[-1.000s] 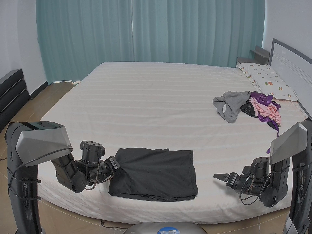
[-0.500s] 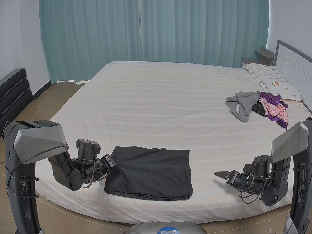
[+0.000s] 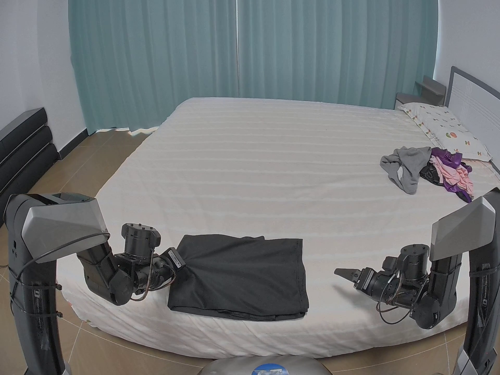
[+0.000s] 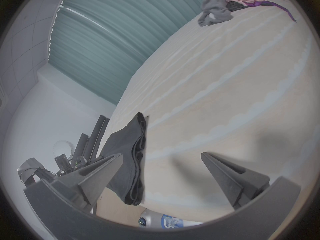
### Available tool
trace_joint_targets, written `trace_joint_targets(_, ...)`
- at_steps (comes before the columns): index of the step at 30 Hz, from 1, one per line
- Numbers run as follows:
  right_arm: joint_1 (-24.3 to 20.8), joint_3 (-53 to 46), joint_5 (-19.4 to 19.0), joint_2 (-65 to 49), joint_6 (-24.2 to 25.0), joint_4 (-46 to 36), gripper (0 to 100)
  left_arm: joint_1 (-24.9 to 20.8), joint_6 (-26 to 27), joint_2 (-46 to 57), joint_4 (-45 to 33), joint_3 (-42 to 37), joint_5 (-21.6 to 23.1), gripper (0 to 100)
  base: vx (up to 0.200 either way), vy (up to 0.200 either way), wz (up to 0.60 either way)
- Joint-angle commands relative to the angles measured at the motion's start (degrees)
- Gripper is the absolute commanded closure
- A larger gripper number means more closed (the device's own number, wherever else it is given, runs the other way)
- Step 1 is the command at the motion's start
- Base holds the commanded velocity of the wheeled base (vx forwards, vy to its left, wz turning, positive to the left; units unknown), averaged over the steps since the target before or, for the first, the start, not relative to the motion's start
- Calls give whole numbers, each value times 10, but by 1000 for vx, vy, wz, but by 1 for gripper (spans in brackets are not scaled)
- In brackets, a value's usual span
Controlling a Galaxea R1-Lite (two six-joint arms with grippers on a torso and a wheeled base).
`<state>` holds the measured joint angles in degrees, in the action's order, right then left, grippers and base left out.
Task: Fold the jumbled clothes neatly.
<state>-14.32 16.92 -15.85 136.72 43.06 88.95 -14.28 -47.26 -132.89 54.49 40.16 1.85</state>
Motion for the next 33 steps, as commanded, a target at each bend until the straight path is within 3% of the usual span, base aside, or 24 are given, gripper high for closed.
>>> trace_joint_targets(1, -27, 7, 5, 0, 0, 9, 0, -1, 0, 0, -2, 0, 1, 100, 0, 200, 0)
trace_joint_targets(9, -33, 14, 13, 0, 2, 8, 0, -22, 0, -3, -12, -5, 0, 100, 0, 0, 0)
trace_joint_targets(29, -48, 14, 13, 6, 3, 8, 0, -22, -1, 1, -11, -5, 0, 100, 0, 0, 0)
trace_joint_targets(30, -48, 14, 13, 7, 3, 8, 0, -22, -1, 1, -11, -5, 0, 0, 0, 0, 0)
trace_joint_targets(33, -48, 14, 13, 7, 3, 8, 0, -21, -1, 1, -11, -4, -1, 0, 0, 0, 0)
